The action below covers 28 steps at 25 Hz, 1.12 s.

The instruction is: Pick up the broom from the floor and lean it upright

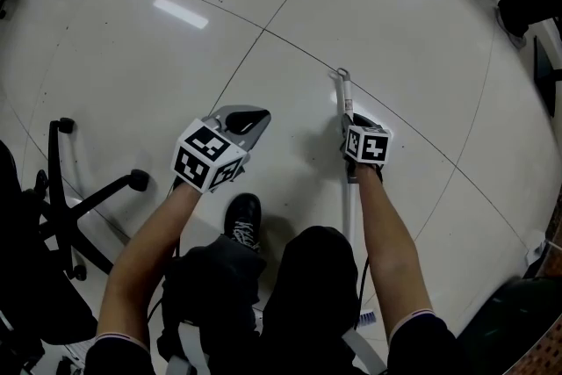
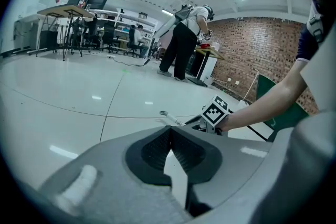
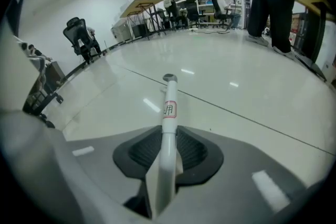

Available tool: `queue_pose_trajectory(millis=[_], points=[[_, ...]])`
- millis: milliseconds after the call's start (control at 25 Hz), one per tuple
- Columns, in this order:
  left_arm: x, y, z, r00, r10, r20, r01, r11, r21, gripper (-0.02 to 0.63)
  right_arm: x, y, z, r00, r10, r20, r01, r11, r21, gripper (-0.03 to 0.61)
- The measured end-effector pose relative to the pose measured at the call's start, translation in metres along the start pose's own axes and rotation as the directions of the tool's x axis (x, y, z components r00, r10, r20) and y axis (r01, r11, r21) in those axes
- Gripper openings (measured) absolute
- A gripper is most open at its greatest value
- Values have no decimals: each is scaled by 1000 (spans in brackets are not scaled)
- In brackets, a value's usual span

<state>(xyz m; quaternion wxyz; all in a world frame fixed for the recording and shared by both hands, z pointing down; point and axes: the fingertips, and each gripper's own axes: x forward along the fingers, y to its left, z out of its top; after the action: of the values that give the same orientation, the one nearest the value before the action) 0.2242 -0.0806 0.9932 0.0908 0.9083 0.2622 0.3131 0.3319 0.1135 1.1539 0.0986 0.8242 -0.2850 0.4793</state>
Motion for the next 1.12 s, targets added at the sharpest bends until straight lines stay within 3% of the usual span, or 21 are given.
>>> queue_pose_trajectory(millis=[320,440,640,880,1120], points=[[-8,-15,36,997,-1,72,-2,999,42,0,-68,39,84,970,116,213,-107,993,-53,94],[-22,-18,61,994,4,113,-9,999,46,0,-111,55,121,944,142,299,-123,989,-79,94],[-61,-12,138,980,45,195,-57,997,56,0,-197,80,194,883,171,438,-131,984,-120,92],[-107,-34,222,976,54,212,-71,995,72,0,-293,112,264,837,213,503,-134,973,-189,91],[-168,-63,298,967,86,241,-96,995,29,0,-382,154,317,826,287,486,-161,945,-285,91]])
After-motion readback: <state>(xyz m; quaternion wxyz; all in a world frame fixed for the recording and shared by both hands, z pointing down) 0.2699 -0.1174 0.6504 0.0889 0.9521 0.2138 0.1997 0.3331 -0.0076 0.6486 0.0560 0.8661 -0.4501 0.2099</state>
